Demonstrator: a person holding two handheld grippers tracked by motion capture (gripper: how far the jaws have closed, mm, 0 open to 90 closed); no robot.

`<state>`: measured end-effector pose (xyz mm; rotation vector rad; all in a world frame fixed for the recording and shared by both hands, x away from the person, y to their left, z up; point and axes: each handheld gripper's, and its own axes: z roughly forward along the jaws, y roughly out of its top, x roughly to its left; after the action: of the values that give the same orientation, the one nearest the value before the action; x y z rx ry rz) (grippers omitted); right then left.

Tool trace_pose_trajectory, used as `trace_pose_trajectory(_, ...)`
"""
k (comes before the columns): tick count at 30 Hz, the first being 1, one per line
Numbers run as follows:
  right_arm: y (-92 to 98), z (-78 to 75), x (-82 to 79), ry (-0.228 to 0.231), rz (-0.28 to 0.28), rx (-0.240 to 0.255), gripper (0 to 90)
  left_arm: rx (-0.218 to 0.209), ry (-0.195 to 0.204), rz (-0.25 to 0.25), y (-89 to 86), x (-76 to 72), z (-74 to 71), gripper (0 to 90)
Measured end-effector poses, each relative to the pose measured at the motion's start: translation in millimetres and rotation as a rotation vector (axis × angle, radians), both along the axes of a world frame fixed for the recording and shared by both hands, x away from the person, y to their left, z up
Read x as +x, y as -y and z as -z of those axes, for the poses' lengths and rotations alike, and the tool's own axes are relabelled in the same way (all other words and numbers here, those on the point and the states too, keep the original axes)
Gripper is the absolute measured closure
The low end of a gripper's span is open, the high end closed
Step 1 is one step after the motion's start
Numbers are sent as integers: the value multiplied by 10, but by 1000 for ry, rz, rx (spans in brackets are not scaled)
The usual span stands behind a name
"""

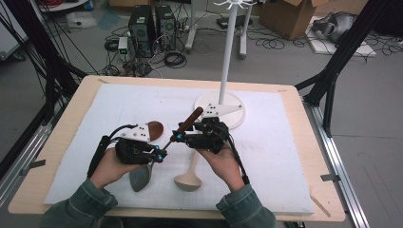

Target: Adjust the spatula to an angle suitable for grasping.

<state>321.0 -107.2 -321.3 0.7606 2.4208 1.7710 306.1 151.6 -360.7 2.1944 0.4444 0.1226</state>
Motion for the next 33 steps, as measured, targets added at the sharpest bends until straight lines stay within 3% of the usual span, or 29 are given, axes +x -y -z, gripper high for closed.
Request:
trace_pose_trajectory(13, -58, 27, 29, -13, 30, 7, 647, -55, 33, -82, 115, 75, -74, 836)
trace_pose_trajectory(23, -114, 17, 54, -10, 50, 34, 707, -85, 39, -95, 144, 95, -104, 835)
trace_pose_trajectory(27, -143, 9, 72, -35, 28, 55, 729, -101, 35, -98, 120, 102, -104, 829)
trace_pose_trajectory(29, -149, -3, 84, -51, 25, 68, 737, -124, 29, -98, 82, 103, -123, 806)
trace_pose_trajectory(30, -147, -24, 100, -52, 24, 86, 741, -134, 24, -102, 39, 107, -141, 753)
trace_pose_trajectory(33, -132, -82, 116, -38, 29, 85, 741, -145, 27, -121, -60, 105, -165, 690)
